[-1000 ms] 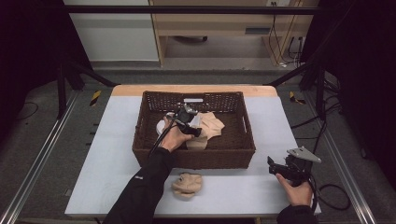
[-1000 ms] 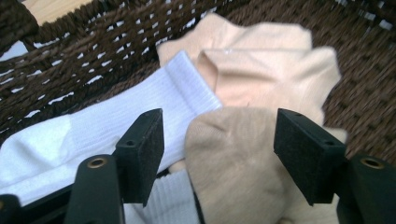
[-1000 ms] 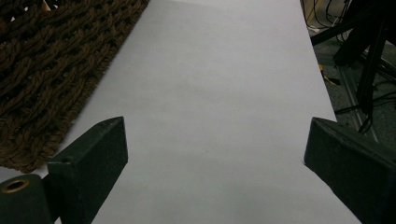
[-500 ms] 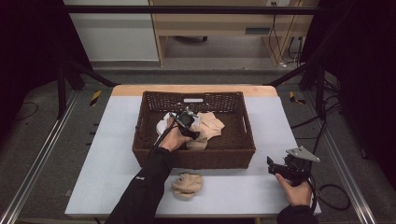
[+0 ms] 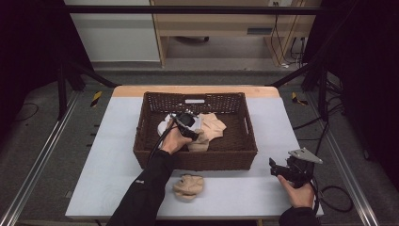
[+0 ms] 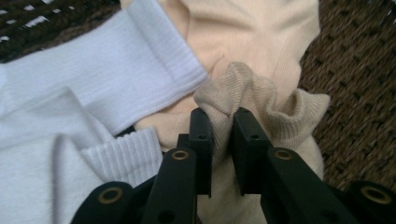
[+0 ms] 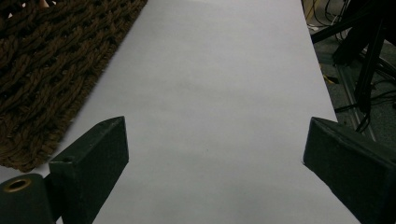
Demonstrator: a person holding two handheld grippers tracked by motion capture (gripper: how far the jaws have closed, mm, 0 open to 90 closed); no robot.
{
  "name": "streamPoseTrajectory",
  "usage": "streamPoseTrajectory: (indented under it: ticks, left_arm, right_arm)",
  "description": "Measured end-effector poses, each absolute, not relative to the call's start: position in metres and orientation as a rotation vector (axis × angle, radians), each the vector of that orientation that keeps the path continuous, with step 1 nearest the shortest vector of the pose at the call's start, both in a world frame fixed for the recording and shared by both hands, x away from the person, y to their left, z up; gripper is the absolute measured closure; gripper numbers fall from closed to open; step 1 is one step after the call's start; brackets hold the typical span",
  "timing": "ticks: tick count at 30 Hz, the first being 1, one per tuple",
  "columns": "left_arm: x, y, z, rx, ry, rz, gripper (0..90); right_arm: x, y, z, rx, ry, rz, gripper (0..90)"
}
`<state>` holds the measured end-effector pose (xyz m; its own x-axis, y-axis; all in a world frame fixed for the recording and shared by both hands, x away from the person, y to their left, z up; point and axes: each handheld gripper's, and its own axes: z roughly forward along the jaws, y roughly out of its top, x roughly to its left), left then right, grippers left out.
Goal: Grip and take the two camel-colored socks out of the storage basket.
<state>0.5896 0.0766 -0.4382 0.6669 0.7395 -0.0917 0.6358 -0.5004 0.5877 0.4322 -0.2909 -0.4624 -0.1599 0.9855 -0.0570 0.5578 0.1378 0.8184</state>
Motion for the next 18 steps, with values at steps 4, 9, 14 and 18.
streamPoseTrajectory:
  ticks: [4,9,14,18]
  left_arm:
    - [0.585,0.081,-0.429,2.181,1.015,0.263,81.0]
    - [0.583,0.085,-0.420,2.080,0.983,0.316,81.2]
    - [0.580,0.088,-0.413,2.002,0.955,0.350,81.6]
    - [0.572,0.090,-0.405,1.955,0.921,0.380,81.9]
  right_arm:
    - [0.432,-0.291,-0.462,1.484,1.797,0.878,6.9]
    - [0.432,-0.291,-0.462,1.484,1.794,0.874,6.9]
    - [0.432,-0.291,-0.462,1.485,1.794,0.872,6.8]
    - [0.432,-0.291,-0.462,1.485,1.793,0.871,6.8]
